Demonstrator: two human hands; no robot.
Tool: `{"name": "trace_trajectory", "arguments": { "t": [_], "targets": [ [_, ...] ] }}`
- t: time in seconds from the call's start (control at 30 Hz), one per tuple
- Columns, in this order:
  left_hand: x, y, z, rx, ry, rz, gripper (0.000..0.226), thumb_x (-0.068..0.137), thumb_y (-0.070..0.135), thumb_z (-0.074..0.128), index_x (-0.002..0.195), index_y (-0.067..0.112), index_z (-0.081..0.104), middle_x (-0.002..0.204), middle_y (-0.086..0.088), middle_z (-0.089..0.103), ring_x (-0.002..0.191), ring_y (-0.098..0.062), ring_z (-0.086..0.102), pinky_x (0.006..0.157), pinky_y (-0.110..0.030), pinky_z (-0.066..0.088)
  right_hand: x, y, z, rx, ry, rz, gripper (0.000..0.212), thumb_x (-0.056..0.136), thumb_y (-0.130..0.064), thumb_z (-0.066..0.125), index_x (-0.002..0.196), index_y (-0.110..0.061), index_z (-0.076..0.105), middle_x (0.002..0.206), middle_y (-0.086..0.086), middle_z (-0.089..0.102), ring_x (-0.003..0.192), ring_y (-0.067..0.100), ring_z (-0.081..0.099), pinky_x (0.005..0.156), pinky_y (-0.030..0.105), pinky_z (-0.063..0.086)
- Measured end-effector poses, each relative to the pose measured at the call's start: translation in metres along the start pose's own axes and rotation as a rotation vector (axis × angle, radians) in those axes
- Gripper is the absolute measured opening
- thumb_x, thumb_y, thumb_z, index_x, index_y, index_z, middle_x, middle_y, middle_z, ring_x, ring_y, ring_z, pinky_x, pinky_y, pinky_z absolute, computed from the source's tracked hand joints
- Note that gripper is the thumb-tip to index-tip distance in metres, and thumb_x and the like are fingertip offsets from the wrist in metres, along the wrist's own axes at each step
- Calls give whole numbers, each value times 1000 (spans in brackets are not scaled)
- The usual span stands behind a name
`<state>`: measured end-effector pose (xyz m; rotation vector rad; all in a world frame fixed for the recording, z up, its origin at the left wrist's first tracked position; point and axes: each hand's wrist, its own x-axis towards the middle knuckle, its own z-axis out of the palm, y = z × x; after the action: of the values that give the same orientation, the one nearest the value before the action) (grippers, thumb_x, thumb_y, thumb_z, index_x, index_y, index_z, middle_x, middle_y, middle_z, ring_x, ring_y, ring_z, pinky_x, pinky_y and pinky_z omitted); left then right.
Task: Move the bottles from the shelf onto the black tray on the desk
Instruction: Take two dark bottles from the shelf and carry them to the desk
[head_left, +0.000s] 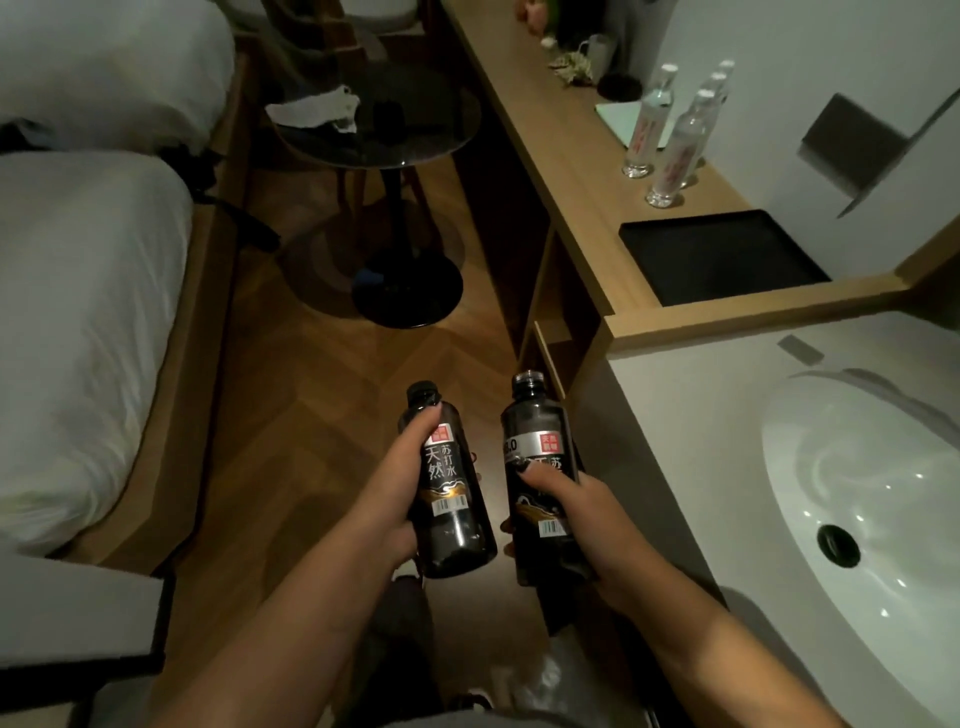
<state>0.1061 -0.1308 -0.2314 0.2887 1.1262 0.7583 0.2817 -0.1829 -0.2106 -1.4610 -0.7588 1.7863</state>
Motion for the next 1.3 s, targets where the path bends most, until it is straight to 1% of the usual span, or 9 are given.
{"name": "trace_trajectory", "arguments": {
  "t": [0.23, 0.43, 0.7, 0.8, 0.9, 1.0, 1.1, 1.23, 1.3],
  "targets": [
    [87, 75, 13, 93, -60, -59, 41, 79, 48, 66, 92, 9, 64, 80, -11, 67, 68, -24, 63, 73, -36, 51, 80, -56, 2, 152, 137, -23, 38, 82, -32, 67, 114, -13, 57, 88, 17, 68, 75, 30, 67, 67, 38, 54],
    [153, 150, 38, 188, -130, -86, 38, 79, 46, 67, 91, 10, 65, 80, -10, 66, 69, -24, 63, 73, -35, 51, 148, -101, 2, 206, 221, -69, 31, 86, -32, 62, 114, -22, 53, 91, 20, 69, 74, 30, 68, 66, 36, 58],
    [233, 226, 99, 285, -160, -67, 40, 83, 48, 62, 91, 10, 65, 75, -7, 67, 67, -23, 64, 73, -35, 53, 230, -165, -36, 87, 366, -94, 49, 77, -45, 69, 120, -27, 53, 106, 12, 70, 94, 27, 70, 91, 49, 53],
    [270, 244, 126, 294, -178, -83, 40, 83, 48, 62, 93, 9, 65, 75, -8, 67, 66, -23, 65, 72, -35, 54, 262, -187, -55, 118, 367, -99, 40, 78, -42, 68, 114, -28, 55, 105, 12, 70, 95, 28, 69, 90, 49, 54],
    [307, 260, 161, 286, -206, -106, 39, 83, 47, 62, 88, 8, 66, 71, -7, 67, 61, -22, 65, 62, -31, 55, 295, -214, -79, 128, 381, -85, 28, 81, -38, 67, 105, -29, 57, 100, 11, 72, 91, 27, 69, 87, 47, 55],
    [339, 273, 194, 291, -192, -165, 42, 85, 48, 61, 90, 7, 67, 70, -9, 67, 60, -24, 65, 57, -32, 56, 321, -236, -101, 181, 400, -65, 32, 79, -36, 70, 107, -27, 59, 97, 12, 73, 88, 28, 70, 85, 47, 56],
    [369, 284, 226, 322, -209, -175, 45, 83, 50, 61, 97, 7, 67, 75, -9, 67, 66, -24, 65, 68, -36, 56, 342, -257, -125, 208, 450, -74, 32, 76, -33, 72, 106, -25, 62, 95, 10, 73, 85, 27, 71, 81, 46, 56],
    [406, 296, 264, 342, -176, -181, 39, 84, 47, 62, 87, 9, 66, 71, -7, 65, 66, -23, 63, 72, -36, 53, 362, -283, -153, 176, 589, -72, 34, 73, -28, 76, 105, -29, 62, 97, 0, 71, 89, 17, 69, 85, 37, 56],
    [425, 302, 280, 367, -157, -189, 42, 80, 48, 67, 97, 10, 66, 78, -9, 66, 74, -25, 64, 82, -40, 52, 370, -294, -166, 156, 659, -83, 32, 70, -26, 78, 97, -32, 62, 96, -2, 70, 89, 14, 68, 87, 38, 54]
  ]
}}
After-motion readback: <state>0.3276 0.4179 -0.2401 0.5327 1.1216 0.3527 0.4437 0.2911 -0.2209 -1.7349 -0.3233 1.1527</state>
